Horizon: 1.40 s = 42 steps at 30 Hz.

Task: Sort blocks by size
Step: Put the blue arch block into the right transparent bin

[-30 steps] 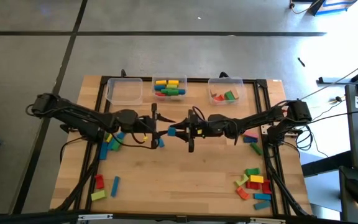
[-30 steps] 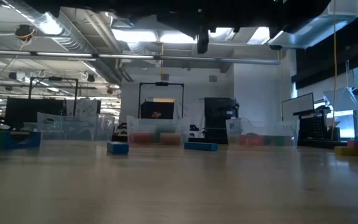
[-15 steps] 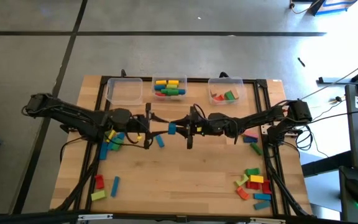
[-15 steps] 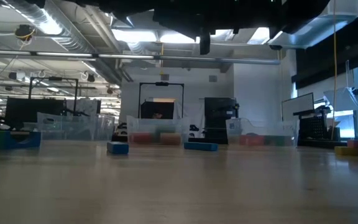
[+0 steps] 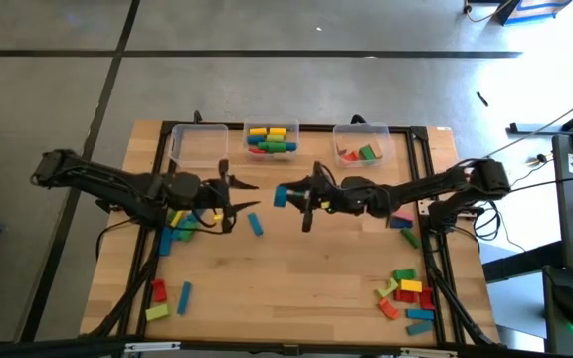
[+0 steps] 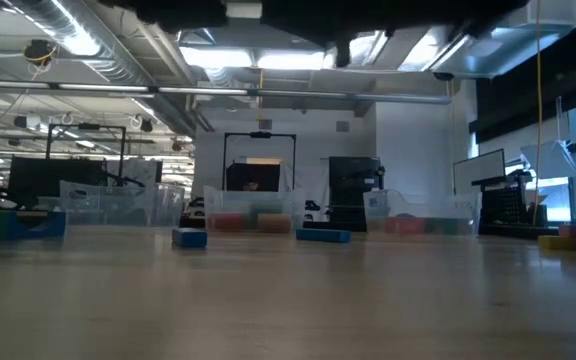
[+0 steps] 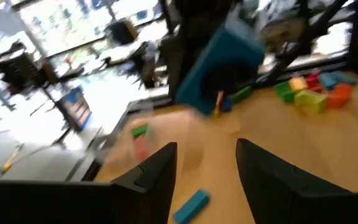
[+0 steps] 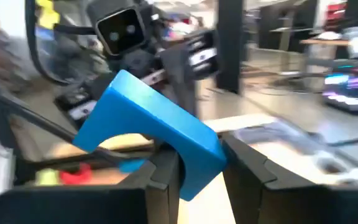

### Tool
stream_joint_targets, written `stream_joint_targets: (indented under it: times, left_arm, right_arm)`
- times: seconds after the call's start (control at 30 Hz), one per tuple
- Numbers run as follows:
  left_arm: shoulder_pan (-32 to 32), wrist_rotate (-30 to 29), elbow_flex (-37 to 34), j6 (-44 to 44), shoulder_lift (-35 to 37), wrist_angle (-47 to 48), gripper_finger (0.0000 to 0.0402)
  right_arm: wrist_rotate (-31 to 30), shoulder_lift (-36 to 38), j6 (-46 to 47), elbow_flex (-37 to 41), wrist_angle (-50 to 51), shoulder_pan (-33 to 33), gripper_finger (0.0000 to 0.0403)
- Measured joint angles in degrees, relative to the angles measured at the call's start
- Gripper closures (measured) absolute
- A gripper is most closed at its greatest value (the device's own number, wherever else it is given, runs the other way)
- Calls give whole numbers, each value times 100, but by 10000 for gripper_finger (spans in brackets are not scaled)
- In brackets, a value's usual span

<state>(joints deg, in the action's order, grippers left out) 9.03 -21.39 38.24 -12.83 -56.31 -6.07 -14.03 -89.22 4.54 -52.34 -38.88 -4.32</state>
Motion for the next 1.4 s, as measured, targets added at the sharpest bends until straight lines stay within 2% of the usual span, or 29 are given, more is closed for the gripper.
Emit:
stream_joint_targets:
  times: [0.23,0.4,0.47,0.63,0.77,0.9,1.07,1.4]
  left_arm:
    - [-284,-45,0,372,17,408,243]
    - [-456,-50,-4,449,-42,574,243]
    - [-504,-52,-4,482,-78,550,243]
    - [-544,-52,-4,495,-83,552,243]
    - [-544,-52,-4,493,-86,550,243]
    - [-544,-52,-4,402,-86,552,243]
    - [-541,-52,-4,388,-86,549,243]
    - [-541,-51,-4,385,-86,549,243]
  right_arm:
    - [-1629,1277,-504,-2,2146,106,306]
    - [-2559,2022,-395,-2,3956,677,305]
    - [-2693,2196,-194,-2,4582,1026,304]
    - [-2551,2246,126,2,5764,2104,304]
    - [-1970,2022,336,4,6308,2983,304]
    - [-1278,1692,428,4,6446,3662,304]
    - [-806,1150,437,4,6436,4159,304]
    - [-847,103,476,4,6358,4575,304]
